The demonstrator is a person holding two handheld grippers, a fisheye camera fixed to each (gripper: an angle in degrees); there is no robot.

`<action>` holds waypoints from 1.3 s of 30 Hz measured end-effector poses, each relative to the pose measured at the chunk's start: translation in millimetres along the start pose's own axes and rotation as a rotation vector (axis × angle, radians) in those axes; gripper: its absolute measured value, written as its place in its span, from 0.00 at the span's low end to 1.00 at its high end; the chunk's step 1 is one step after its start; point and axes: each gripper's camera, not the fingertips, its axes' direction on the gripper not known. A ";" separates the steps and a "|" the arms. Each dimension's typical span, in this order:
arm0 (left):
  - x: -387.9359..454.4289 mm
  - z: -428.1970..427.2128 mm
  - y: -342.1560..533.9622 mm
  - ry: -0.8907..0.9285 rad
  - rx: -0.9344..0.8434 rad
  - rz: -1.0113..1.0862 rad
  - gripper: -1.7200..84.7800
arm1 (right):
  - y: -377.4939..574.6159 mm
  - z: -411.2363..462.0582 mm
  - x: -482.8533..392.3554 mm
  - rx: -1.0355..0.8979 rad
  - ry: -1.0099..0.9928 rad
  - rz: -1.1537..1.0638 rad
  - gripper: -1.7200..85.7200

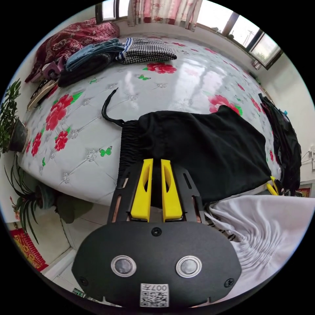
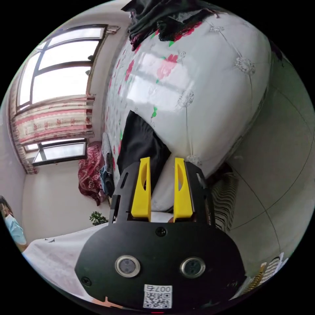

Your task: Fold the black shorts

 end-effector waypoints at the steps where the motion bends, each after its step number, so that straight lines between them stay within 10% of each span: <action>1: -2.0 -1.2 0.6 0.003 -0.003 -0.004 0.08 | -1.3 4.3 -2.1 0.018 0.002 -0.009 0.11; 11: -61.3 -37.8 28.1 0.090 0.089 -0.237 0.08 | -29.5 29.9 -77.0 -0.059 0.039 -0.166 0.03; 24: -149.7 -63.4 99.2 0.308 0.229 -0.525 0.10 | 191.8 259.7 -384.7 -0.903 -0.127 -1.375 0.02; 31: -182.7 -60.0 131.5 0.362 0.204 -0.600 0.12 | 277.6 405.8 -336.8 -1.284 0.053 -1.274 0.06; 39: -214.7 -70.8 153.5 0.527 0.235 -0.599 0.16 | 116.4 344.9 -311.2 -1.047 0.009 -0.992 0.09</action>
